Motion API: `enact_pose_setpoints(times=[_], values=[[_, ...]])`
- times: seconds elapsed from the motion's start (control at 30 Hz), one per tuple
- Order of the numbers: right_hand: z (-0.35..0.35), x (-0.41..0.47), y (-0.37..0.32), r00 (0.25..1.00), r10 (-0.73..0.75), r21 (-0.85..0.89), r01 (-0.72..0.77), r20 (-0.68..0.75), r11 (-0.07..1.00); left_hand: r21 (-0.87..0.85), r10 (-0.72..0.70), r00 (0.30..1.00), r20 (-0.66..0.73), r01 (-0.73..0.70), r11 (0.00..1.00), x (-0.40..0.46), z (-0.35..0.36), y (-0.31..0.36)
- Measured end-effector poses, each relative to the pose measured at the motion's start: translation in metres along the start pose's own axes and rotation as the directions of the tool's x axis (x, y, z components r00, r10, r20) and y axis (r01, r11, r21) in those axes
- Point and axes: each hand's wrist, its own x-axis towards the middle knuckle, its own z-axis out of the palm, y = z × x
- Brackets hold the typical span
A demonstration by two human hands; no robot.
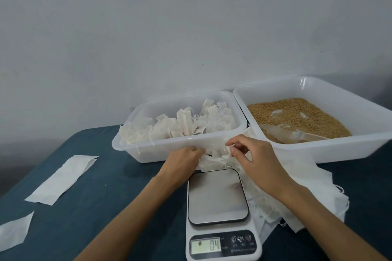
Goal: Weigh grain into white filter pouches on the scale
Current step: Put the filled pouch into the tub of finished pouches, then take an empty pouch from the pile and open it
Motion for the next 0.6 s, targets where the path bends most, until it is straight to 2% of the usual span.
enact_pose_setpoints(times=[0.13,0.23,0.37,0.5,0.6], values=[[0.0,-0.001,-0.001,1.0,0.002,0.001,-0.002,0.011,1.0,-0.049,-0.007,1.0,-0.02,0.006,0.999,0.003,-0.008,-0.002],[0.0,-0.001,-0.002,1.0,0.007,0.011,-0.008,0.009,1.0,-0.228,-0.106,0.977,-0.183,0.063,0.972,-0.007,-0.012,-0.011],[0.0,0.0,-0.003,1.0,0.013,0.014,-0.013,0.007,1.0,-0.379,-0.224,0.903,-0.367,0.075,0.922,-0.032,-0.015,-0.014],[0.002,-0.001,-0.004,1.0,0.026,0.038,-0.027,0.01,0.999,-0.599,-0.423,0.759,-0.495,0.054,0.799,-0.048,-0.025,-0.006],[0.004,-0.001,-0.005,0.997,0.069,0.168,-0.072,0.025,0.983,-0.814,-0.549,0.737,-0.394,-0.003,0.581,-0.046,-0.035,0.014]])
